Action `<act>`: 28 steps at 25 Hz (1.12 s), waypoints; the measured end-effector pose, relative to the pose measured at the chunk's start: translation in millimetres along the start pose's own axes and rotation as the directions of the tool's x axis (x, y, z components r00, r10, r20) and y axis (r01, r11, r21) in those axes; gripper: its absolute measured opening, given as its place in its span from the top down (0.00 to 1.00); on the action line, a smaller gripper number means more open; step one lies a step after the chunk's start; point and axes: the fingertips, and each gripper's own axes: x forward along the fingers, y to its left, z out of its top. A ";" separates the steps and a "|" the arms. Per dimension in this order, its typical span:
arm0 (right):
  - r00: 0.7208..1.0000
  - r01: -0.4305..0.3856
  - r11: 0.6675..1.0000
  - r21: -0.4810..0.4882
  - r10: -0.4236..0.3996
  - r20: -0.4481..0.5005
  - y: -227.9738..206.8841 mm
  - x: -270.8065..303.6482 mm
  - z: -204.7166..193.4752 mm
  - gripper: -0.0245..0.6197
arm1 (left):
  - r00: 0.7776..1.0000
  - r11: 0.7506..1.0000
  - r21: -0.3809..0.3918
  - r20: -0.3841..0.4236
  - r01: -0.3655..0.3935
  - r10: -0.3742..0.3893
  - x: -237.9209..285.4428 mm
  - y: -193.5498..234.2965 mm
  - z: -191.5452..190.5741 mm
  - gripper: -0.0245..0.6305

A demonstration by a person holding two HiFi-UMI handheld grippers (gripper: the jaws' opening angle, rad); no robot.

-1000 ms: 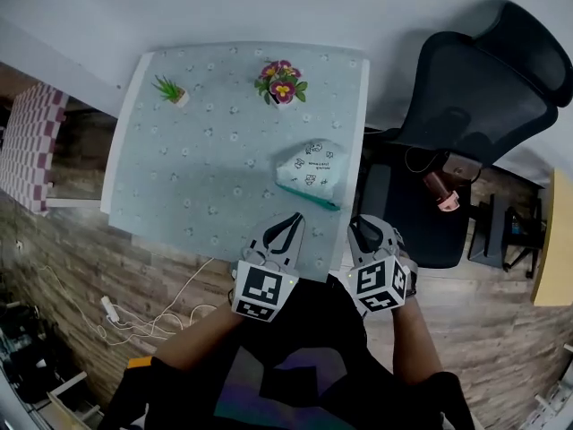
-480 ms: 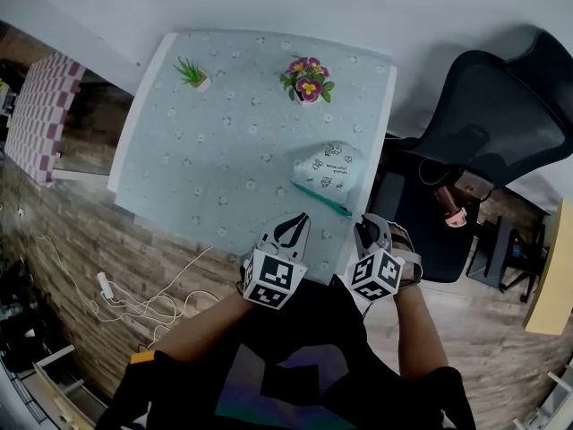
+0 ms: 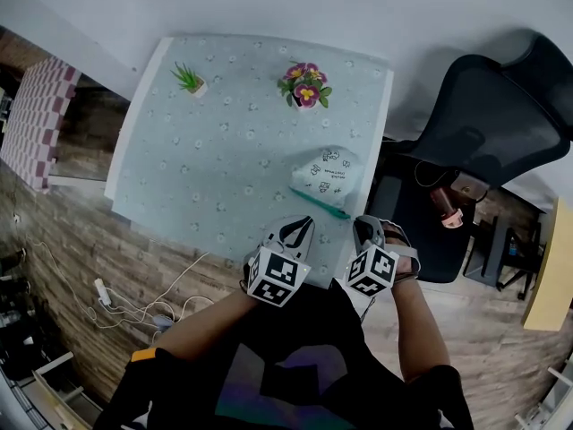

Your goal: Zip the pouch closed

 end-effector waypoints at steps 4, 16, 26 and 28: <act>0.996 -0.084 0.991 0.108 0.081 0.037 2.1 -11.9 7.2 0.93 | 1.000 1.000 0.008 0.012 0.020 -0.020 1.4 -1.1 6.6 0.94; 0.901 -0.360 0.712 0.603 0.097 0.423 -40.3 -69.4 72.1 0.93 | 0.990 0.989 0.131 0.112 0.066 -0.081 -24.0 1.4 45.7 0.94; 0.841 -0.487 0.578 0.654 0.109 0.529 -40.7 -77.2 98.3 0.93 | 0.975 0.962 0.242 0.148 0.124 -0.163 -29.2 -8.1 62.9 0.94; 0.821 -0.521 0.548 0.654 0.113 0.560 -43.0 -79.1 102.2 0.93 | 0.975 0.959 0.252 0.142 0.129 -0.169 -27.6 -8.5 64.2 0.94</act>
